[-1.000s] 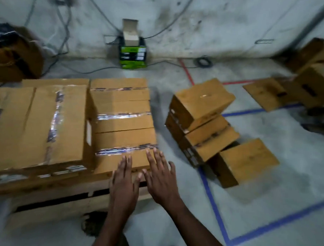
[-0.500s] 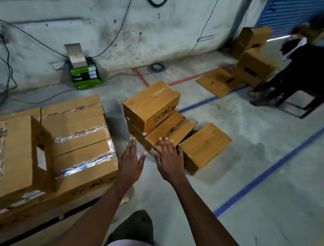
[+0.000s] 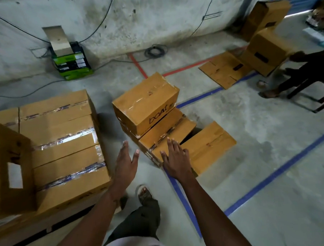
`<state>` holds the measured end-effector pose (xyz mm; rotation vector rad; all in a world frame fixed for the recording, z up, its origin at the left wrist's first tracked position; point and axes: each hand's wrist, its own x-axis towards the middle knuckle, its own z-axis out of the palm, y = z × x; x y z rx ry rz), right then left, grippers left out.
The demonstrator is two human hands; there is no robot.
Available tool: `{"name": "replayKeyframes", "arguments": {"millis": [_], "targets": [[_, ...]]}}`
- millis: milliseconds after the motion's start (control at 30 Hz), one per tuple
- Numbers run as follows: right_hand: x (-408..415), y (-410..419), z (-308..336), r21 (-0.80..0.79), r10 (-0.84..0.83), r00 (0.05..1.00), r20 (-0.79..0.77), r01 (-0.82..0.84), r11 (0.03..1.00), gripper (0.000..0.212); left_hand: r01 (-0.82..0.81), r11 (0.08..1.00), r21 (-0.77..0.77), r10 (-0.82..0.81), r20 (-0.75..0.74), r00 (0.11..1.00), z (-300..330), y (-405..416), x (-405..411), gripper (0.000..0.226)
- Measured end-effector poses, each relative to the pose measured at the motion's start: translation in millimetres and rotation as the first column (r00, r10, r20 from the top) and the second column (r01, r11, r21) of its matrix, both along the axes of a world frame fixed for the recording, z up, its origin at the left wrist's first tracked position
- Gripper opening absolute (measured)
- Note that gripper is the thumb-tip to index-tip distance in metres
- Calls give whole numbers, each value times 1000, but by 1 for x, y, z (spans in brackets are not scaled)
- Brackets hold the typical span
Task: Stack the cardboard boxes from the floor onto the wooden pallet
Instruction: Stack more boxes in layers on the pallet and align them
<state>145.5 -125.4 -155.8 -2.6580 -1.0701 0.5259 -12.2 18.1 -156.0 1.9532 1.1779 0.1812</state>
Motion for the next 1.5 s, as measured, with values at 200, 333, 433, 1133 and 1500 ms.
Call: {"name": "replayKeyframes", "arguments": {"millis": [200,333,433,1133,1500], "targets": [[104,68,-5,-1,13,1000,-9,-13,1000,71,-9,1000,1,10,-66,998,-3,74,80,77],[178,111,-12,-12,-33,999,-26,33,999,73,-65,997,-37,61,-92,994,-14,118,136,79],[239,145,-27,-46,-34,999,-3,34,998,75,-143,985,-92,133,-105,985,-31,147,173,78],[584,388,-348,-13,3,992,-129,-4,1000,94,-729,600,330,800,-243,548,-363,300,374,111],[595,396,-329,11,-138,957,-255,146,989,119,-825,556,-104,819,-104,565,-318,316,347,80]]}}
